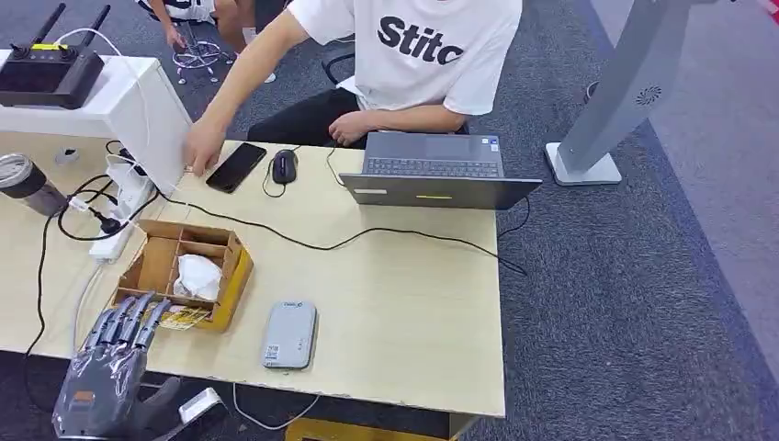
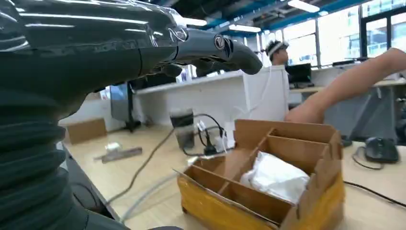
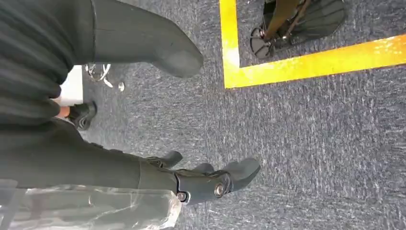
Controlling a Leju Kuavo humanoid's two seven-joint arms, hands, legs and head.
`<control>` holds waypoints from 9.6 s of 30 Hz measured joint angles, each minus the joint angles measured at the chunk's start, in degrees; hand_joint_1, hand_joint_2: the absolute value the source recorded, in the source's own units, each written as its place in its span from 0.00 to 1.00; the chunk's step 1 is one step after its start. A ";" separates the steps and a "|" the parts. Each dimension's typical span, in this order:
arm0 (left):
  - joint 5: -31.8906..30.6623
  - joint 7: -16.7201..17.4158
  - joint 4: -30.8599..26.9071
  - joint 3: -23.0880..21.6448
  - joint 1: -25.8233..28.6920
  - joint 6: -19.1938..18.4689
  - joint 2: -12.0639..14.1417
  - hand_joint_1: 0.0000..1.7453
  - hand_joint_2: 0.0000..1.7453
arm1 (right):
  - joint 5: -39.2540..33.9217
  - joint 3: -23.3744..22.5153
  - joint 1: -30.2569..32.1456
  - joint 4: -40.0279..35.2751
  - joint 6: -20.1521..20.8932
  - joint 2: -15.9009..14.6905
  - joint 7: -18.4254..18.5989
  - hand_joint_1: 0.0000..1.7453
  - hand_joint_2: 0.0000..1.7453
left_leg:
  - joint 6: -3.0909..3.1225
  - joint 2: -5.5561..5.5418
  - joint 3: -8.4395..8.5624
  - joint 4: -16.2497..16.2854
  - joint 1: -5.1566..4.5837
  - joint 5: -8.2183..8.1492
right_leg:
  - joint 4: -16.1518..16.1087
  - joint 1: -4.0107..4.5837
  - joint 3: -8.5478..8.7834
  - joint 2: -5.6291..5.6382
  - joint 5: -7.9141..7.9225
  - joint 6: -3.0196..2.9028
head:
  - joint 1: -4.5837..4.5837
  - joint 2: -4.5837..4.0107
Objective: Pass the card to the sensor for recognition and then transmit it.
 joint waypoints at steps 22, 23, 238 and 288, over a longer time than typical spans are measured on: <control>-12.69 -0.55 19.26 7.39 -2.74 3.28 -7.46 0.00 1.00 | -0.66 4.59 -0.25 0.17 0.70 0.31 0.52 0.00 1.00 | 0.00 -0.02 0.00 0.00 0.01 0.00 | 0.00 0.01 0.00 -0.01 0.00 0.00 | 0.00 0.00; -14.00 -1.60 19.92 8.61 -2.81 4.42 -7.94 0.00 1.00 | -0.92 4.90 -0.26 0.22 0.70 0.31 0.44 0.00 1.00 | 0.00 -0.02 0.01 0.00 0.01 0.00 | 0.00 0.01 0.00 -0.01 0.00 0.00 | 0.00 0.00; 4.19 -25.78 36.16 20.52 -16.70 7.30 -16.52 0.00 1.00 | -16.20 29.03 -1.69 1.09 0.85 -0.61 0.02 0.00 1.00 | -0.12 -0.19 -0.02 0.01 0.06 0.12 | 0.00 0.04 0.01 -0.15 0.02 0.00 | 0.04 0.00; 5.17 -25.48 35.85 19.52 -15.74 5.79 -12.94 0.83 1.00 | -16.90 30.88 -1.72 1.09 0.79 -0.61 0.00 0.00 1.00 | -0.12 -0.23 0.10 0.00 0.04 0.14 | 0.01 0.03 0.14 -0.20 0.01 0.00 | 0.00 0.00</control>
